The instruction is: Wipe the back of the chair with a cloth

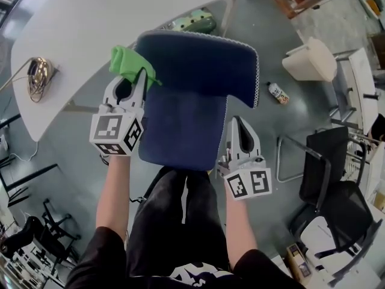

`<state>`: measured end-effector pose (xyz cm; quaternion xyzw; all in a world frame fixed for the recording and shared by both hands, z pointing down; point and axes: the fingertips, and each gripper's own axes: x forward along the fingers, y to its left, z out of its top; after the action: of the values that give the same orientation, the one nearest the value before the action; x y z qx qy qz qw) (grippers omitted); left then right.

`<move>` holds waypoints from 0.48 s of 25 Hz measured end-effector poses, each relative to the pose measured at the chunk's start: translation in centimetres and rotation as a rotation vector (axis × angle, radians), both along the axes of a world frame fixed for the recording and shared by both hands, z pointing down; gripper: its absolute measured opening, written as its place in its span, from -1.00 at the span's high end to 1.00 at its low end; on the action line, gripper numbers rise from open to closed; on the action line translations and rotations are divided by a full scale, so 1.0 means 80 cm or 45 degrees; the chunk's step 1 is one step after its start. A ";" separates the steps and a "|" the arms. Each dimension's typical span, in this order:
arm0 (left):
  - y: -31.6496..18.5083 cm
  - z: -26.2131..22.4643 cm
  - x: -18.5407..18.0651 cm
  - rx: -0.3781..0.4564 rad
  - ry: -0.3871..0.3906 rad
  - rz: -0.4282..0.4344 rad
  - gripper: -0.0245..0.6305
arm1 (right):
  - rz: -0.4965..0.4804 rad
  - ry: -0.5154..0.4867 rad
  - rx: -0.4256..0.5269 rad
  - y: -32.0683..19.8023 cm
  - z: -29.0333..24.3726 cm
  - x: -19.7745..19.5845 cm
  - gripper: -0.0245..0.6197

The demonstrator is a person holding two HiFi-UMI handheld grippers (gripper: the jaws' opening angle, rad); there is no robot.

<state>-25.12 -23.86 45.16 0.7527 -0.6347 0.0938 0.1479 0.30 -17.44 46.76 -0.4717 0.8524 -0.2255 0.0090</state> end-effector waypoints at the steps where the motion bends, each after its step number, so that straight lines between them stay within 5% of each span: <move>1: -0.002 0.003 0.000 -0.008 -0.007 0.004 0.73 | 0.000 0.002 -0.005 0.000 0.002 0.000 0.93; 12: -0.038 0.021 0.021 -0.017 -0.011 0.066 0.73 | 0.044 0.019 -0.039 0.011 0.012 0.017 0.93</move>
<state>-23.48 -26.89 46.88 0.7675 -0.6149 0.1052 0.1476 1.69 -16.56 47.74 -0.4881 0.8406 -0.2349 -0.0009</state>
